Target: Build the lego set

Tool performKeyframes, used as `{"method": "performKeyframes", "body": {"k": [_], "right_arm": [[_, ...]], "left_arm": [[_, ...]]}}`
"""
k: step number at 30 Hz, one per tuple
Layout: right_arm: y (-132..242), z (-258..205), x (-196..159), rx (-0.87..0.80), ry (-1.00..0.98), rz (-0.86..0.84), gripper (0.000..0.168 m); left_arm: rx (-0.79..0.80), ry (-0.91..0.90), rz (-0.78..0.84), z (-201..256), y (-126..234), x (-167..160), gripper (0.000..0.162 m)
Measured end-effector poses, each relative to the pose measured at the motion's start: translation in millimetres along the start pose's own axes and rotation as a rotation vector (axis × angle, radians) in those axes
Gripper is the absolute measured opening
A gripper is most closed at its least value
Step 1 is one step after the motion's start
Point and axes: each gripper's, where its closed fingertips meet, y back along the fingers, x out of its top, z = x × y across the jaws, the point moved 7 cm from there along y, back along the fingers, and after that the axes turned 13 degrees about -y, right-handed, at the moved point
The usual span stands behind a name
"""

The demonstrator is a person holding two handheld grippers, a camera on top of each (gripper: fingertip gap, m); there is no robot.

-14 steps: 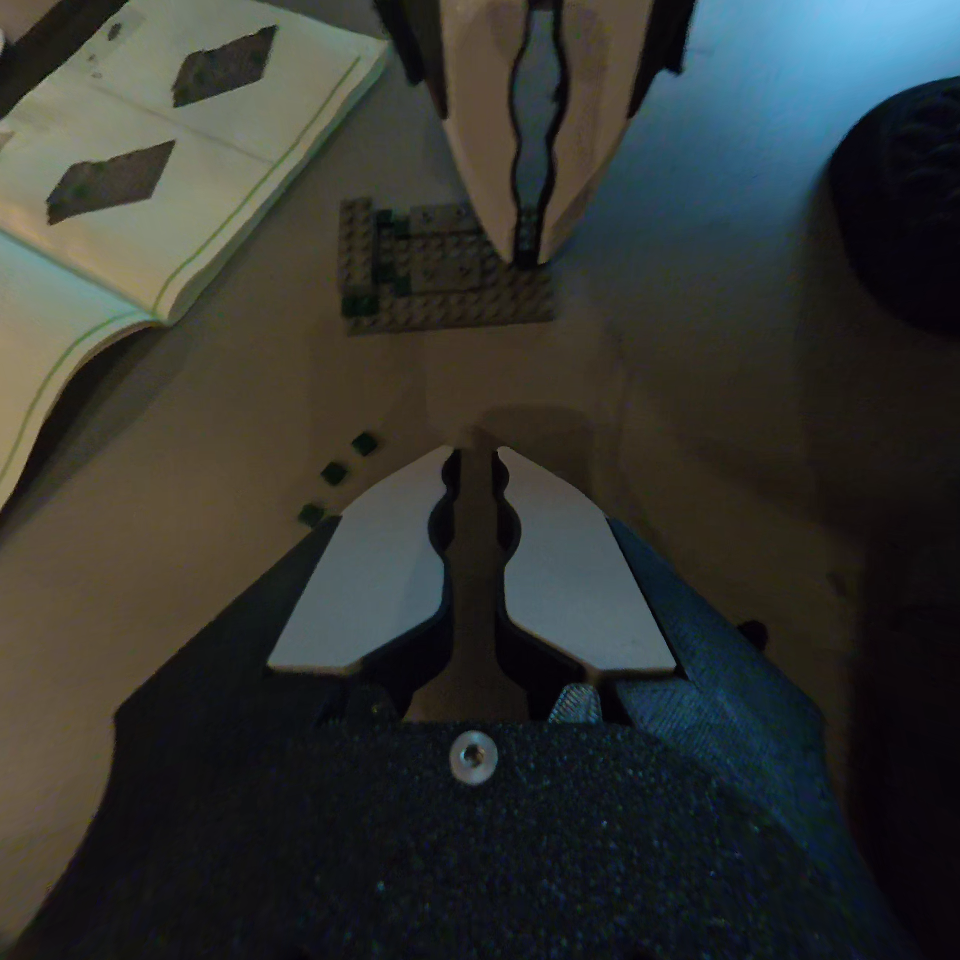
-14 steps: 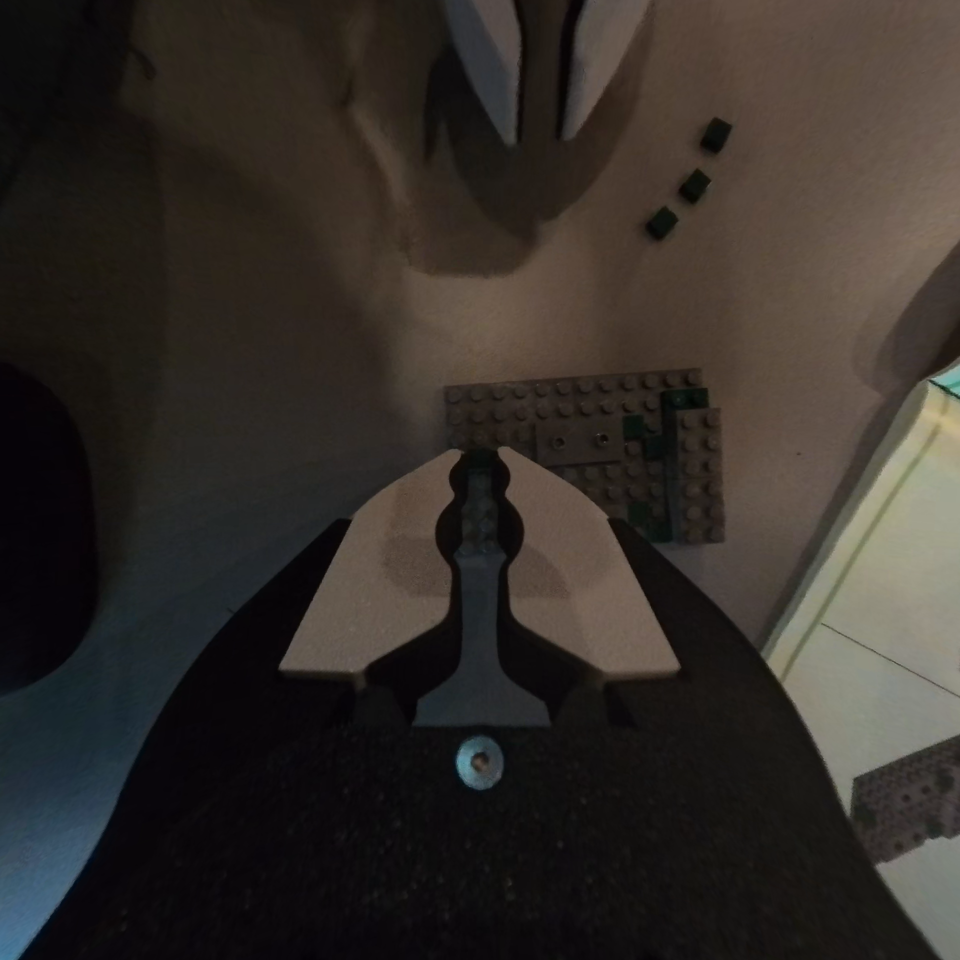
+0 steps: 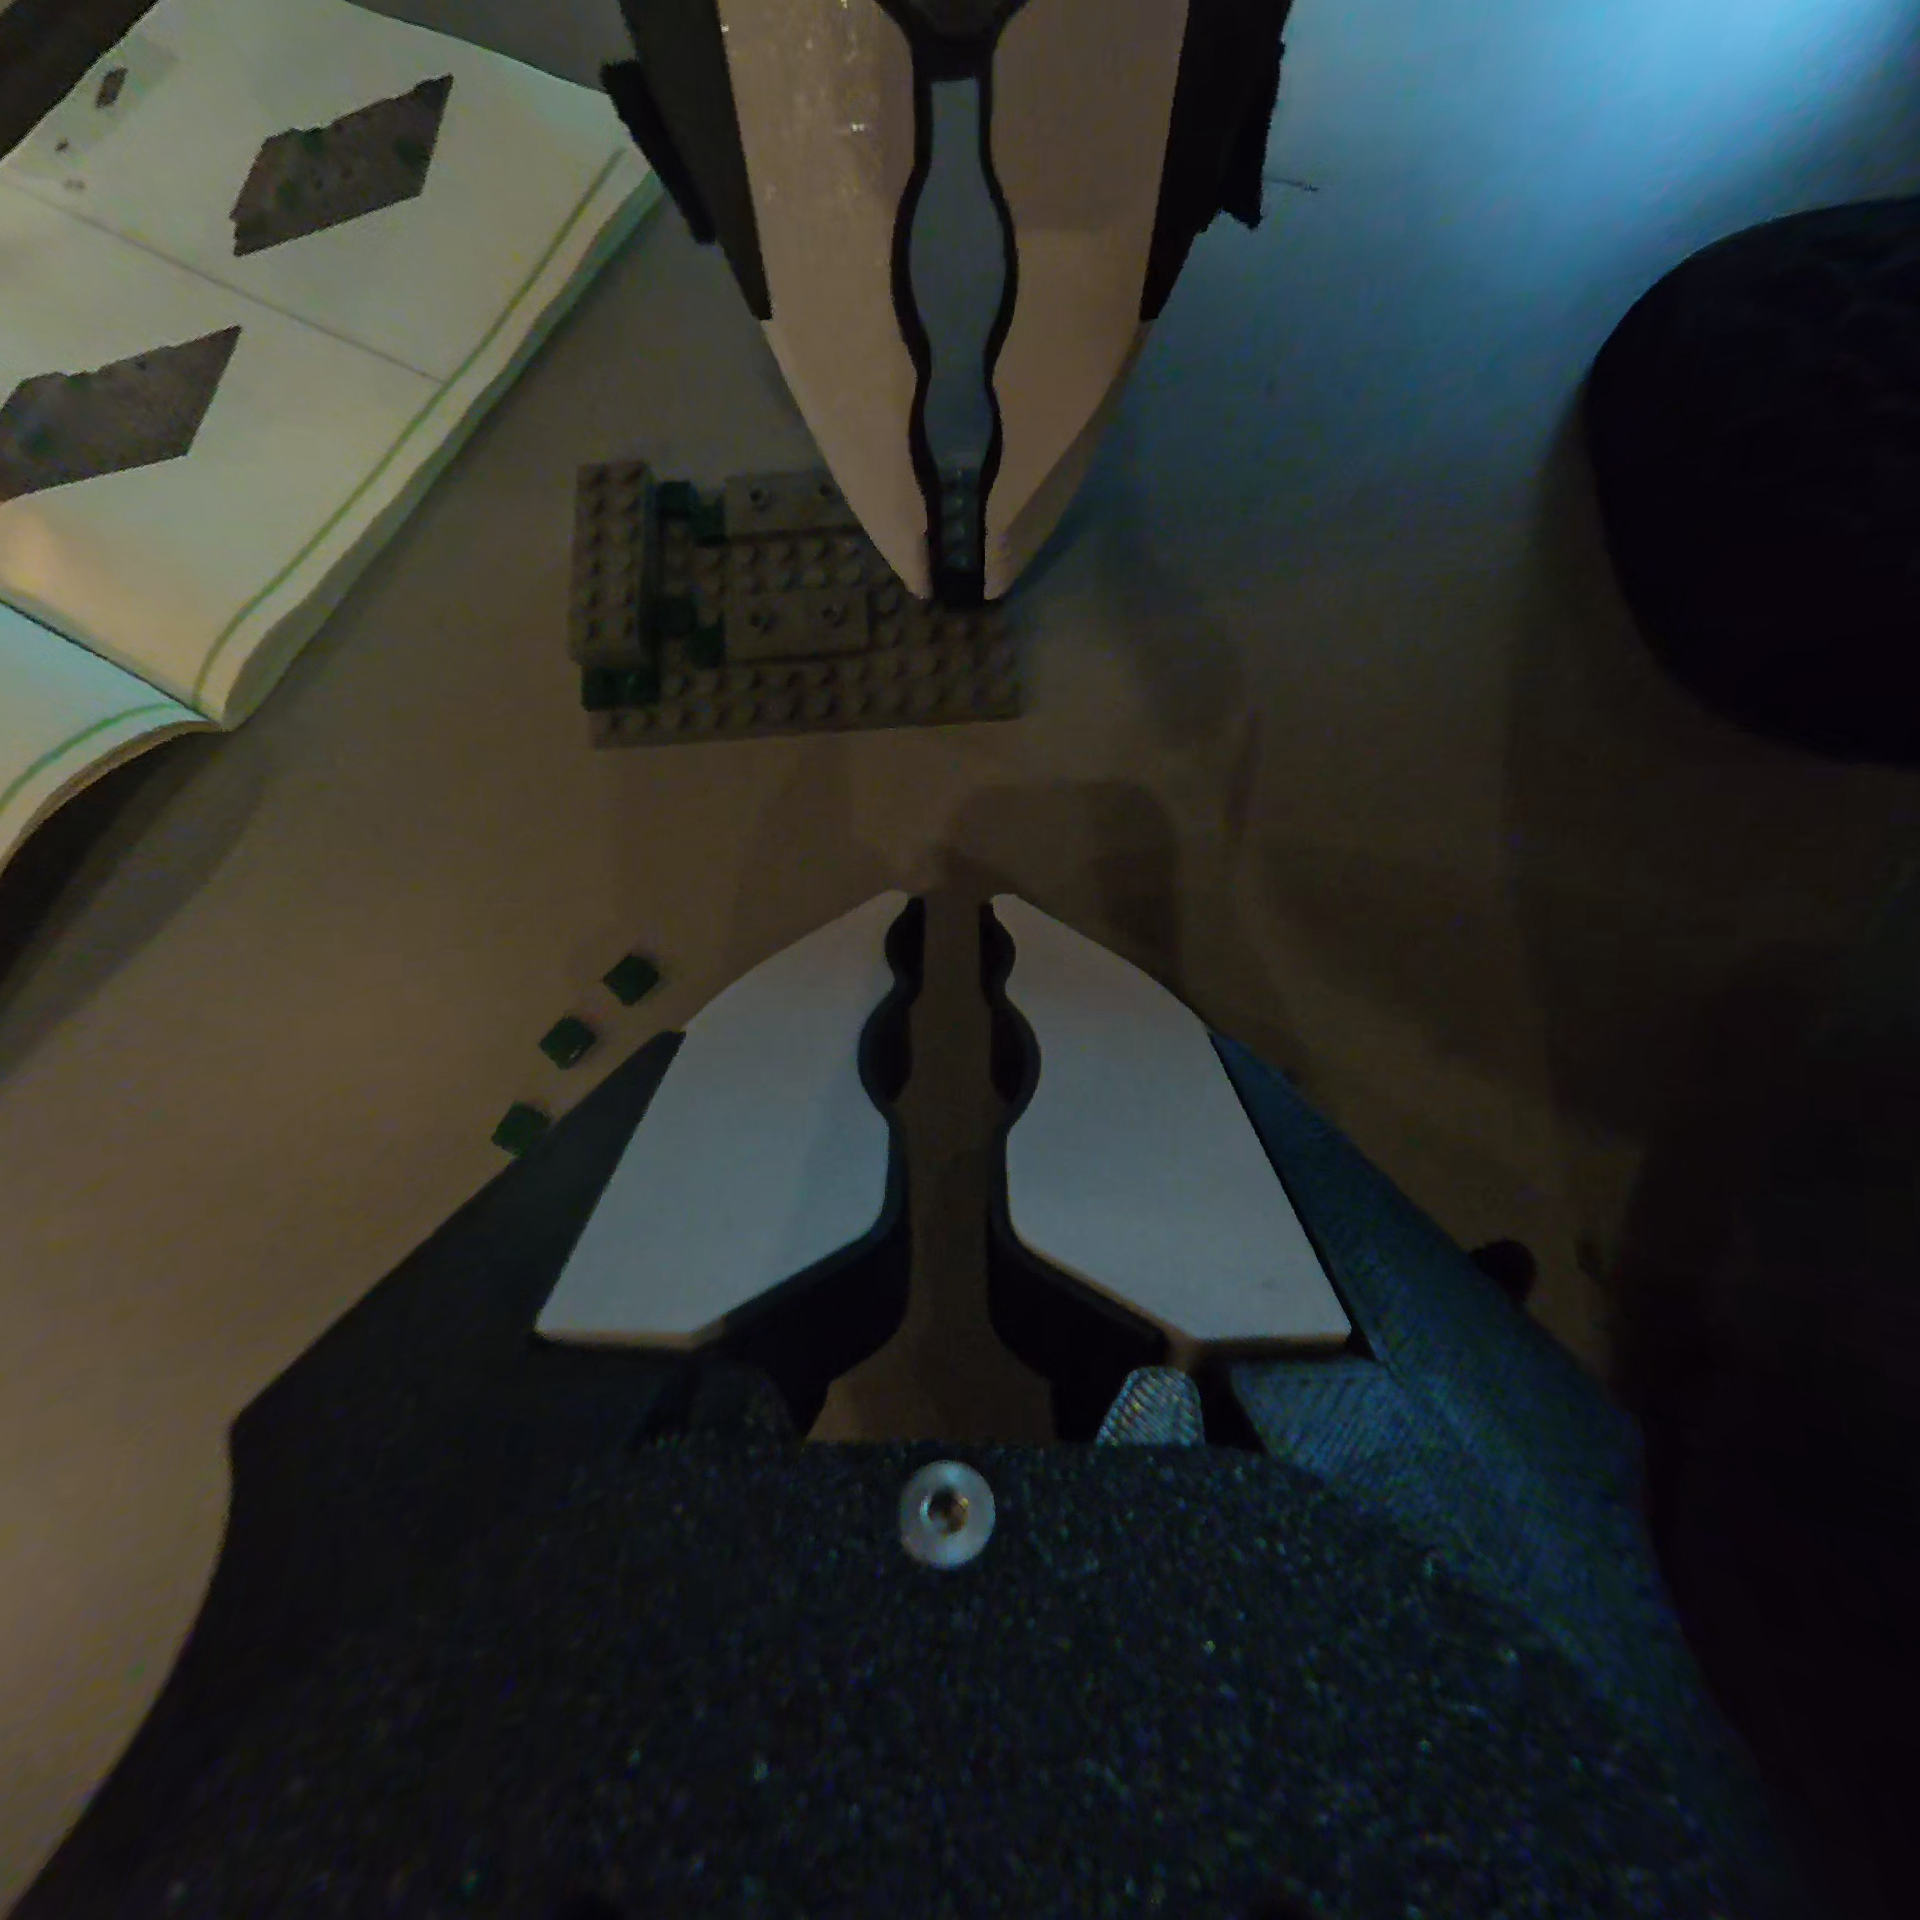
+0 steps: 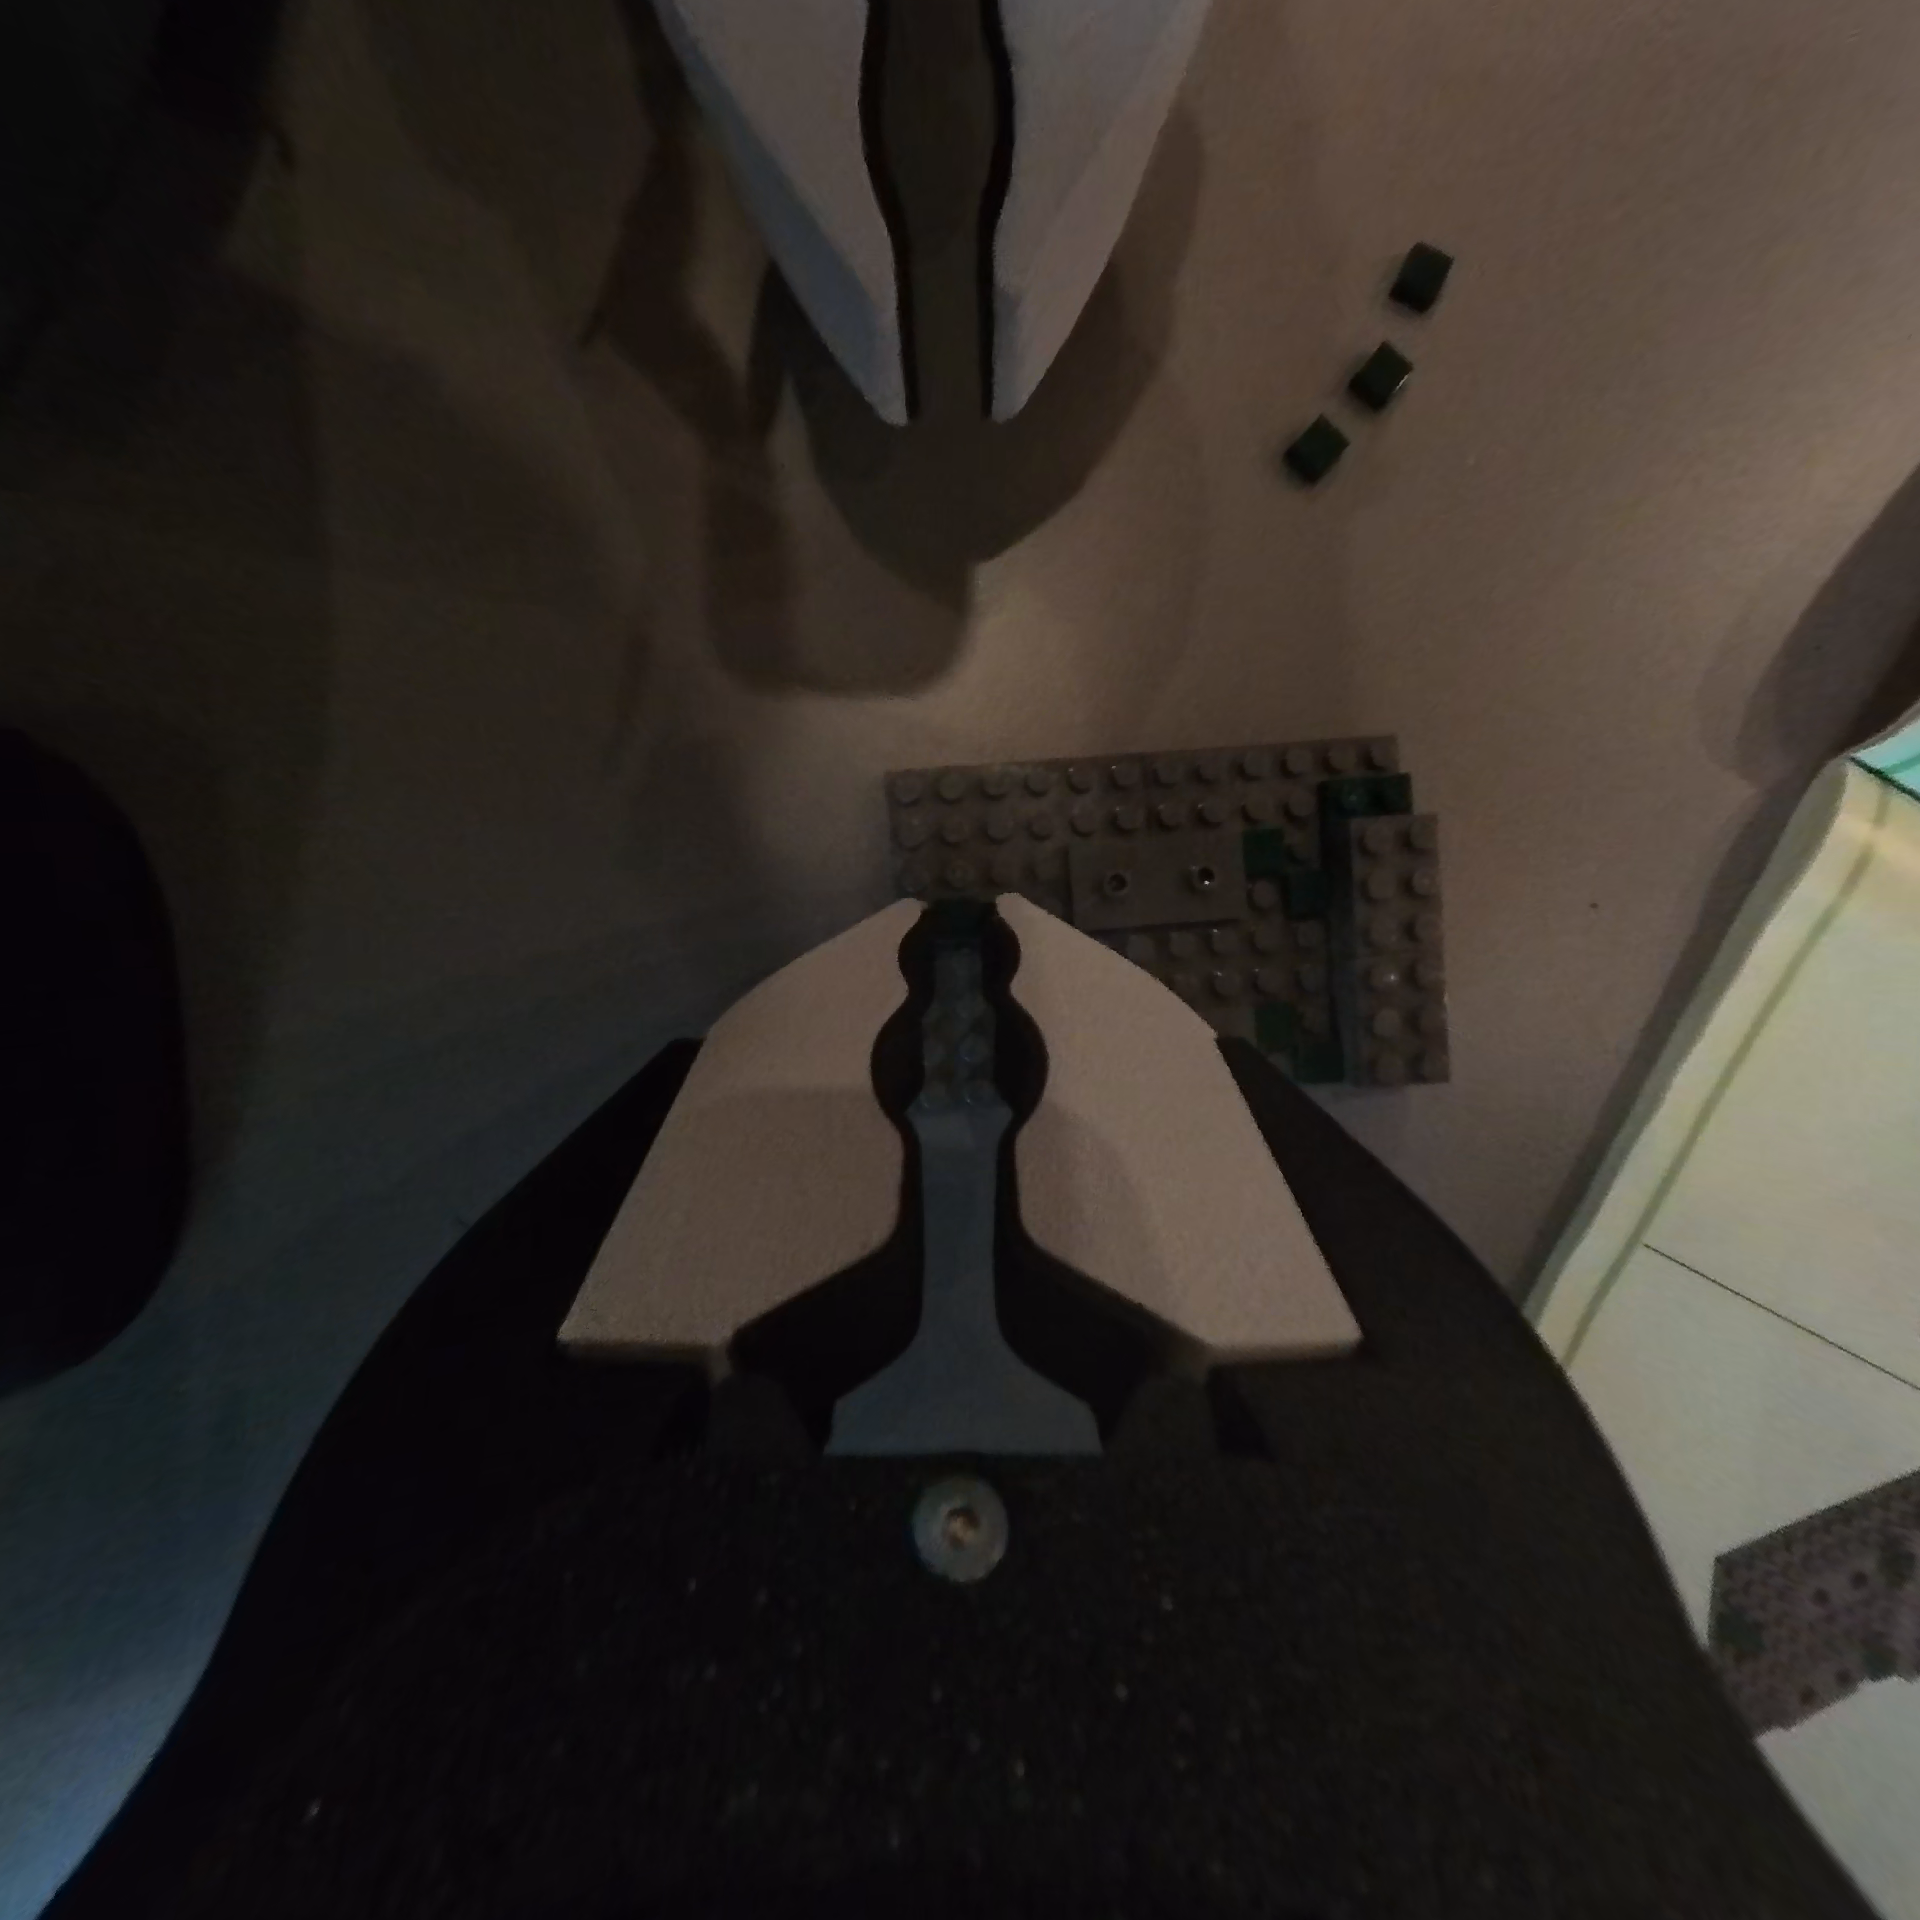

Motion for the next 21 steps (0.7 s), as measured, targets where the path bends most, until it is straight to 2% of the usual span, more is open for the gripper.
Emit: {"method": "performKeyframes", "body": {"k": [1,21], "right_arm": [[-0.1,0.1,0.2,0.001,-0.001,0.001,0.008],[-0.4,0.5,0.1,0.012,-0.010,0.011,0.011]], "left_arm": [[0.000,-0.001,-0.003,0.2,-0.3,-0.2,0.010],[-0.016,-0.009,0.001,1.9,-2.3,-2.5,0.010]]}}
